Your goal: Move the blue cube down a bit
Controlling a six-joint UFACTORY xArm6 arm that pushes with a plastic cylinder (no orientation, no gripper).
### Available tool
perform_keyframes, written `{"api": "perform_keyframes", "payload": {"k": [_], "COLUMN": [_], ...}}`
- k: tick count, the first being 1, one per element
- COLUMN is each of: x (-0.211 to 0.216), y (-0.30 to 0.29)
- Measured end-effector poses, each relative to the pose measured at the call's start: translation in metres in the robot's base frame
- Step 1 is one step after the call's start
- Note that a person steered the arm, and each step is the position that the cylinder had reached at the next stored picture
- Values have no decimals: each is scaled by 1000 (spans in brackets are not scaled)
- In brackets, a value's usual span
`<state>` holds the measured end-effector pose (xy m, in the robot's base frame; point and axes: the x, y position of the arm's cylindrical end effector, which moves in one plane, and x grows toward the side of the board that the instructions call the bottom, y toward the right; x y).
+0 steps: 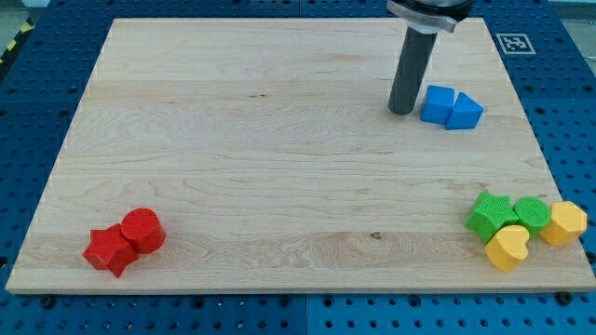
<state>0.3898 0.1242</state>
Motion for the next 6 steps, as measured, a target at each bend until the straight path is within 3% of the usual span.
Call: {"api": "perform_keyframes", "payload": {"k": [1,2,3,4,6], "x": [-9,-62,-81,-73,1], "y": [-35,-44,6,74,54]}}
